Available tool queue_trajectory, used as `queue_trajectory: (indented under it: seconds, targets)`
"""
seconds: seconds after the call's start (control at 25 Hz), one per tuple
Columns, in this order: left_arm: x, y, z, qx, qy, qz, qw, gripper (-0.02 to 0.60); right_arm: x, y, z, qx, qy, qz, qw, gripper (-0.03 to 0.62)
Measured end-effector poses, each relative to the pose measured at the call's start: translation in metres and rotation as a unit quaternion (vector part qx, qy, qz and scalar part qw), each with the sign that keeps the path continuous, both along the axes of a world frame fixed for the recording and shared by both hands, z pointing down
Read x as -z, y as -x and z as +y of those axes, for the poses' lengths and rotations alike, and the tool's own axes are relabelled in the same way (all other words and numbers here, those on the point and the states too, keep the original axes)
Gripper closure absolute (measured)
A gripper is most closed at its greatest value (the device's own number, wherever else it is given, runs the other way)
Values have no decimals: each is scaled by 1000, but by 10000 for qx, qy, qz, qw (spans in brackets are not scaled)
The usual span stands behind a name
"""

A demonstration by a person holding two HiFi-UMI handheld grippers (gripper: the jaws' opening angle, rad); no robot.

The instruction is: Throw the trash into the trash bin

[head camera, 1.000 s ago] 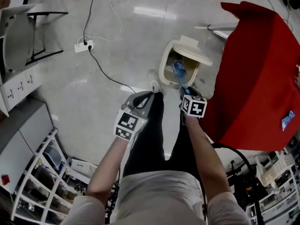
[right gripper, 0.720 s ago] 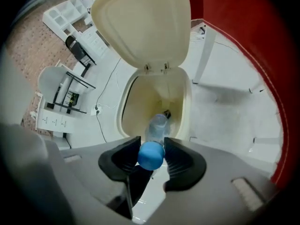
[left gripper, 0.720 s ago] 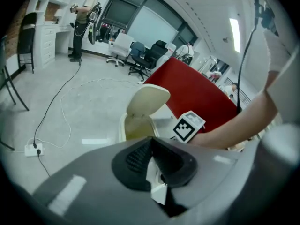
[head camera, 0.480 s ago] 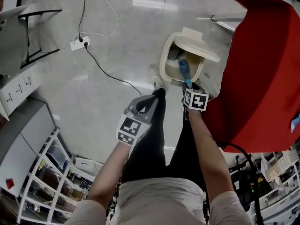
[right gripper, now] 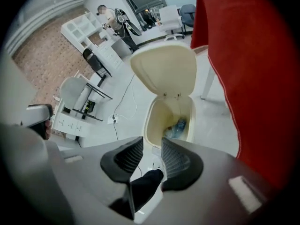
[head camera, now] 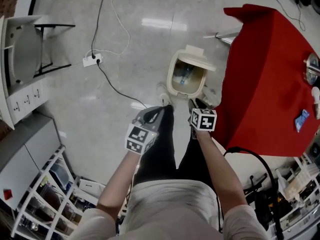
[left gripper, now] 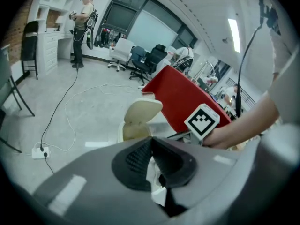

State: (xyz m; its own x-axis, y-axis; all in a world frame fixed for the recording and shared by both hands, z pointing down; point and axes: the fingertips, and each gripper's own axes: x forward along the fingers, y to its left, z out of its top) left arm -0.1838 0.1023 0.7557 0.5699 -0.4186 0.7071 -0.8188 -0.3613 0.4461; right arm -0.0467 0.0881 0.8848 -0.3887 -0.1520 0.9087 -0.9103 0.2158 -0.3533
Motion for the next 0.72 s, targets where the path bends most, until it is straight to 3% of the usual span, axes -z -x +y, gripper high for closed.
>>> queue_trajectory:
  seconds: [0.28, 0.72]
  targets:
    - [88, -22, -13, -147, -344, 53, 9993, 578, 123, -10, -15, 325, -1008, -267, 9940, 569]
    - [180, -64, -15, -638, -739, 195, 9950, 578, 258, -53, -23, 182, -1961, -869, 9766, 592]
